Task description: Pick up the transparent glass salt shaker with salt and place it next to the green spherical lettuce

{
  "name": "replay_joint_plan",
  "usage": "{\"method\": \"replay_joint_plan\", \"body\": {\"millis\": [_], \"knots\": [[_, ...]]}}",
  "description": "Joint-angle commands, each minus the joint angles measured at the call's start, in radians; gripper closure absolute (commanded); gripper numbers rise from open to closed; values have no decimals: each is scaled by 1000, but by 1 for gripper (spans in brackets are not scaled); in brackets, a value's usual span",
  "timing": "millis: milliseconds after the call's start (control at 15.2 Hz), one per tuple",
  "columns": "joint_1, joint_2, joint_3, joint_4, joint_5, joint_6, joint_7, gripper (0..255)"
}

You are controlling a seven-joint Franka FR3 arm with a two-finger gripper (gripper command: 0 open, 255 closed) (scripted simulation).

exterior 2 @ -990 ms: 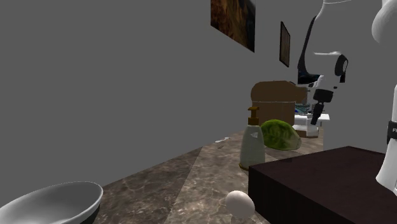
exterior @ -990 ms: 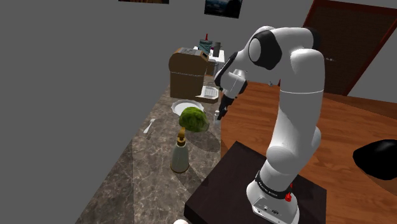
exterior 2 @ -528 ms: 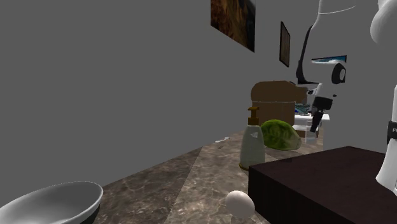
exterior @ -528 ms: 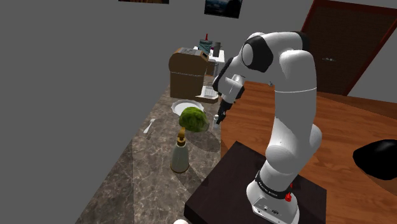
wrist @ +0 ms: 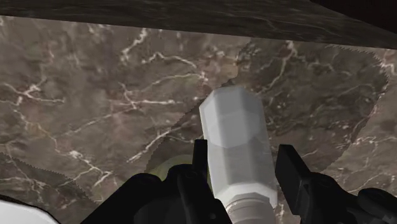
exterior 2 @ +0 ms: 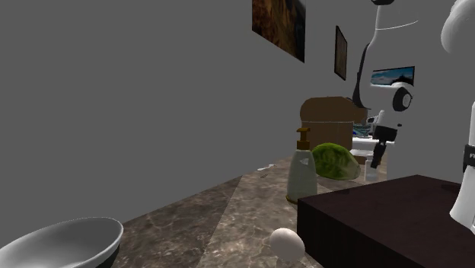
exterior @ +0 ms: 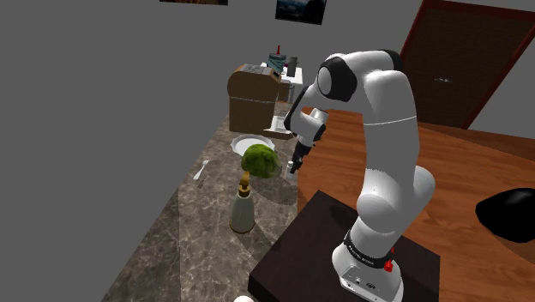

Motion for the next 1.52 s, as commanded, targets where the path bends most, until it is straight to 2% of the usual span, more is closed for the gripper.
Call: {"method": "replay_joint_plan", "body": {"millis": [0,132,660,726,1056,1320,1452], "knots": [[-11,24,14,7,22,13,-20,255],[-20,48,27,17,40,24,-35,255],[-20,48,27,17,40,24,-35,255],[-20,48,27,17,40,24,-35,0],[-20,48,27,17,40,24,-35,0],[8,-62,-46,-14,-62,-45,28,0],[8,-62,-46,-14,-62,-45,28,0]]}}
